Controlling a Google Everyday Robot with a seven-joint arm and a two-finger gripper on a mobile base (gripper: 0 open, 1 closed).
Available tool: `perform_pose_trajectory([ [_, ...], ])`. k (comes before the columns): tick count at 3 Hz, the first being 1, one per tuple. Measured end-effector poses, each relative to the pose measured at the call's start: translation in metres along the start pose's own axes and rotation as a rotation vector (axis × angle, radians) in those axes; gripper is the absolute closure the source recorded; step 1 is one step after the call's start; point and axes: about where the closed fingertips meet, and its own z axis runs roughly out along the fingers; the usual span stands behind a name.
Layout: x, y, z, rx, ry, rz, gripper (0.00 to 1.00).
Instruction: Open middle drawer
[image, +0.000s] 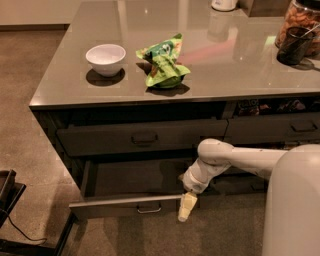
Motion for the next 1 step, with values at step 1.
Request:
perform_pose_trajectory([
  [1, 0.0, 0.0, 0.0, 0.0, 0.0, 0.0, 0.0],
])
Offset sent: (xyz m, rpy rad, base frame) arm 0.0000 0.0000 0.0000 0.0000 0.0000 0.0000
